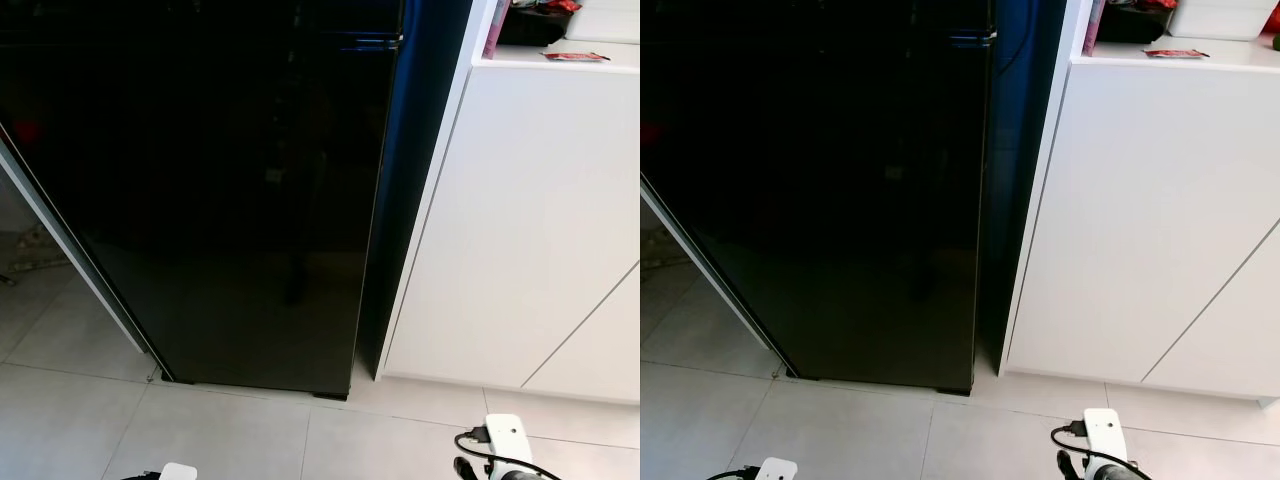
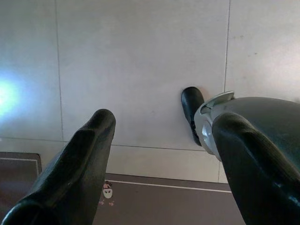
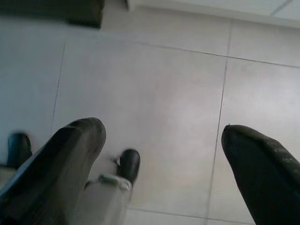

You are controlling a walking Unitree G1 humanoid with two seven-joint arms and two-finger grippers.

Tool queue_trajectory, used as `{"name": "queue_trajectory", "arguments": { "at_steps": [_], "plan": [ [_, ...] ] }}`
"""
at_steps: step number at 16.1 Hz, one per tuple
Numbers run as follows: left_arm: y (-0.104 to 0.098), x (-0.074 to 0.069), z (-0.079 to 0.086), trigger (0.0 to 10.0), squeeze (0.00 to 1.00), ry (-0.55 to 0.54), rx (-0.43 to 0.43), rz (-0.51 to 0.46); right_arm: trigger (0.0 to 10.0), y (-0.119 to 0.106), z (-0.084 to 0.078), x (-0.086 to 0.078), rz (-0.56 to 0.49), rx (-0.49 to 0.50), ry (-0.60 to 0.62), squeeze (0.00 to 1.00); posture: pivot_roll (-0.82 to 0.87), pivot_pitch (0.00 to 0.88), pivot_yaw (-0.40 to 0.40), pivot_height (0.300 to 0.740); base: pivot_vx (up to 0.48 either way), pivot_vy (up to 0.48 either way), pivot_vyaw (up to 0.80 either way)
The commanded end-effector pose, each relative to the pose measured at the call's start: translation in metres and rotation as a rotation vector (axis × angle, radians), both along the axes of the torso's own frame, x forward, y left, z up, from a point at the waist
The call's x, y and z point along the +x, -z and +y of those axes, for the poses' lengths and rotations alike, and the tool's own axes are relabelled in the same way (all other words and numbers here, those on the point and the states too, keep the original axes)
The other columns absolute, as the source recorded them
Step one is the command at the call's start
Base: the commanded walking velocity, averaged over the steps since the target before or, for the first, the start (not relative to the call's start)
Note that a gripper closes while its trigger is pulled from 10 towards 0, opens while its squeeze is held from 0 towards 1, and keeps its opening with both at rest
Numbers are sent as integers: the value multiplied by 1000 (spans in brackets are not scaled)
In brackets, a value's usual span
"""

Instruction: Restocking fridge

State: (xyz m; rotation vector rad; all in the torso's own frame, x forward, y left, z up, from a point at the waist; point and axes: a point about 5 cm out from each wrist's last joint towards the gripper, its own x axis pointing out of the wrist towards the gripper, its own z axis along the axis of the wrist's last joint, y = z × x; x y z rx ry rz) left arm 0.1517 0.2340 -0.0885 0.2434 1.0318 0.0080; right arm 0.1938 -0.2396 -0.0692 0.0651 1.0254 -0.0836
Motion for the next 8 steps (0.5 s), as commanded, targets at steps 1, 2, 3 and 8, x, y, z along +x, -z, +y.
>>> {"name": "queue_trajectory", "arguments": {
  "at_steps": [1, 2, 3, 8],
  "plan": [
    [-2, 1, 5, 10000, 0, -4, 25, -11, 10000, 0, 1, 2, -34, 36, 73, 0, 2, 0, 14, 740, 0, 0, 0],
    [-2, 0, 5, 10000, 0, -18, 14, -16, 10000, 0, 3, 2, -60, 69, 114, 0, 2, 0, 15, 740, 0, 0, 0],
    [-2, 0, 5, 10000, 0, -24, 8, -18, 10000, 0, 3, 2, -63, 71, 120, 0, 2, 0, 15, 740, 0, 0, 0],
    [1, -4, 3, 10000, 0, -52, -7, -5, 10000, 1, 2, -1, -99, 105, 223, 0, 11, 0, 11, 740, 0, 268, 0]
  ]
}}
